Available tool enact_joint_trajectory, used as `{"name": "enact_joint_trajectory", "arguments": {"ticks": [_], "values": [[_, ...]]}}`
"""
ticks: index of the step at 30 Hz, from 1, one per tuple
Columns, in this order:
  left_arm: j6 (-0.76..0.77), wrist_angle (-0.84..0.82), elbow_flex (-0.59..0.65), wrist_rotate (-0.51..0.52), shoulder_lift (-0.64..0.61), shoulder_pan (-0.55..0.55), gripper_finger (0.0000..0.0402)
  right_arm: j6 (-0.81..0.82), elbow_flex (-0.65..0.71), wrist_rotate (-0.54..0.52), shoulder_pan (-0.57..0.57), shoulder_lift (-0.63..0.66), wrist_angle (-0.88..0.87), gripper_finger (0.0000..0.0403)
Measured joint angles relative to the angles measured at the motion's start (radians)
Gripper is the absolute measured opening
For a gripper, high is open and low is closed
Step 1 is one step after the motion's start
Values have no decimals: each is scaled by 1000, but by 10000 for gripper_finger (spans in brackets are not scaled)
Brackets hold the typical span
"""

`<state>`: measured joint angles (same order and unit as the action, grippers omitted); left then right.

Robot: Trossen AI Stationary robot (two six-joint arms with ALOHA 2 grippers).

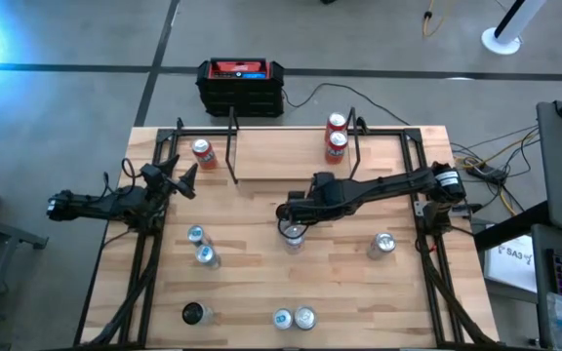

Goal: Place canned beverage on shelf
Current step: Put the top white pink soda can on the shelf

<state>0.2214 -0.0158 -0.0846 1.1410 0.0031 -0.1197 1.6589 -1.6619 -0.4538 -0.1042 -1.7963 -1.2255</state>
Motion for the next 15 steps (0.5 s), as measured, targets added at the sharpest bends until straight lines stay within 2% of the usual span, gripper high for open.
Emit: {"name": "enact_joint_trajectory", "arguments": {"ticks": [15], "values": [[0,0,0,0,0,0,368,46,0,-35,-8,-58,-3,380]]}}
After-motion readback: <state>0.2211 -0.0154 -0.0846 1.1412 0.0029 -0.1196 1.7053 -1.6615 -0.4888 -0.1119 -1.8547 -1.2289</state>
